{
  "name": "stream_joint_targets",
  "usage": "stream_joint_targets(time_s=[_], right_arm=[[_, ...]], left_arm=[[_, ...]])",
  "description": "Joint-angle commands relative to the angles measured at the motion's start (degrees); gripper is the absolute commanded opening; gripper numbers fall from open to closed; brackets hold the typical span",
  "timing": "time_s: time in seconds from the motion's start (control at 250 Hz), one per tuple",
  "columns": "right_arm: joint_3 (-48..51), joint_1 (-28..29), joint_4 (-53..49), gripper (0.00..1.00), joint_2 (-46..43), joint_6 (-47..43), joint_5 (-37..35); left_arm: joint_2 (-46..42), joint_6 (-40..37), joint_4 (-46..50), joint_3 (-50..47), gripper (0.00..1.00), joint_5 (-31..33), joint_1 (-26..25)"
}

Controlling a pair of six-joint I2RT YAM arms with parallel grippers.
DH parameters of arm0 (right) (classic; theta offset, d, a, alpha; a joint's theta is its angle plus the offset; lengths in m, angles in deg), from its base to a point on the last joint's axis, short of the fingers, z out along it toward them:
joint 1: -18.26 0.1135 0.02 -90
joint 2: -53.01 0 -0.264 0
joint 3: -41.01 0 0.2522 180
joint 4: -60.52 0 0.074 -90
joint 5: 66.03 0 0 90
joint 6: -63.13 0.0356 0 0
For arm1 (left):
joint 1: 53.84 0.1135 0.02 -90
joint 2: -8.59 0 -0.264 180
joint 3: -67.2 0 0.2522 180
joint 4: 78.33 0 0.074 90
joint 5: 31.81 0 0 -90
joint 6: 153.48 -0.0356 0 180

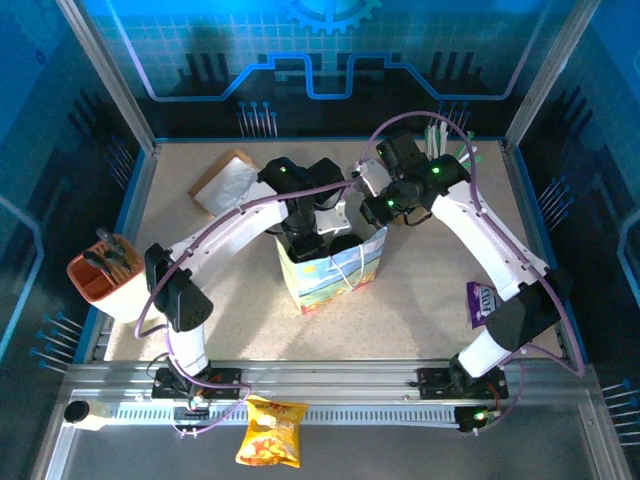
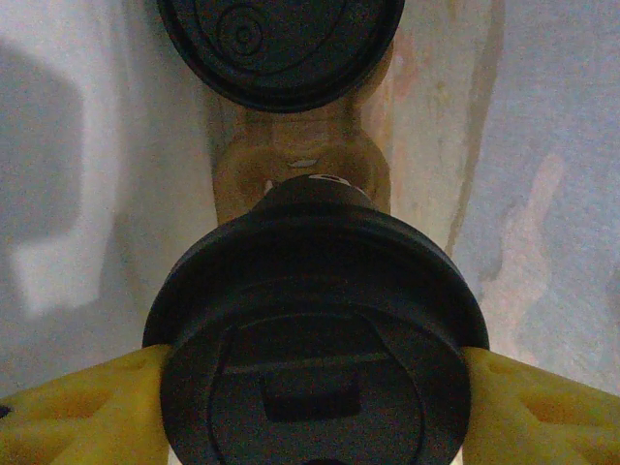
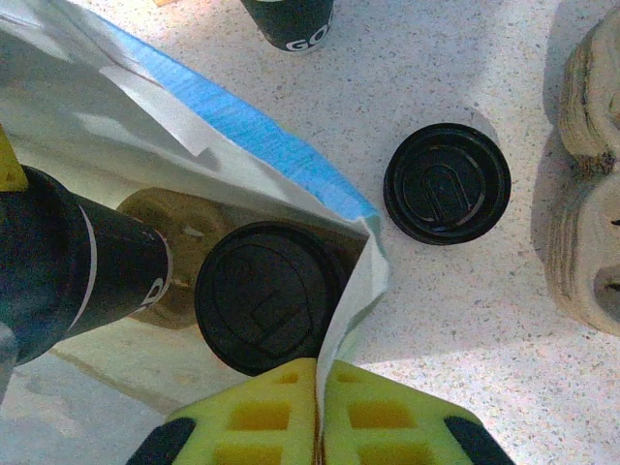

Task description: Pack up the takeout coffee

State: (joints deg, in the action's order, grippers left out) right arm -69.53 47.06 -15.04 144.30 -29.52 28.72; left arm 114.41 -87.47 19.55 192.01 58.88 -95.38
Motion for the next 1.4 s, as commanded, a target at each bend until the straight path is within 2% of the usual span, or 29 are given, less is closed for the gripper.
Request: stream_joint_targets(time_s=[0.0,1.394], right_arm=[[-0.46,-0.69,-1.09,0.11,0.17,-0.45,0.45],[0.89,-0.85,-0.45,0.13,-0.74,-0.06,-0.48]], left_arm=[[1.36,0.43,0.26,0.21,0.49,0.50,-0.03],[2.11,1.35,-1.24,-2.68,0.49,-0.68,-0.03]])
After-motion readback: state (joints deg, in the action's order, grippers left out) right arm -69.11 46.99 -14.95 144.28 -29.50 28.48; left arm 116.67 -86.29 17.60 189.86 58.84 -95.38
